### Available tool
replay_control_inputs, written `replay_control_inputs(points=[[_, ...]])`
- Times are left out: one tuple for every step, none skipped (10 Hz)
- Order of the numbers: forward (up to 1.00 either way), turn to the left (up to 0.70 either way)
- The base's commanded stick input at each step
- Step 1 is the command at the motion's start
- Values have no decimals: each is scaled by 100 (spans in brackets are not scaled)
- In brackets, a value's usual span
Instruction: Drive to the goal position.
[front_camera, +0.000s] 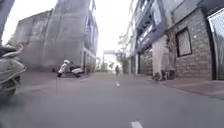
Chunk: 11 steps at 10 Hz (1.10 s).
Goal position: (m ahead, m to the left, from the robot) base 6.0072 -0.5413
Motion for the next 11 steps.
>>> replay_control_inputs(points=[[100, 0], [100, 0], [100, 0], [100, 0], [100, 0], [100, 0], [100, 0], [100, 0], [100, 0], [100, 0], [100, 0]])
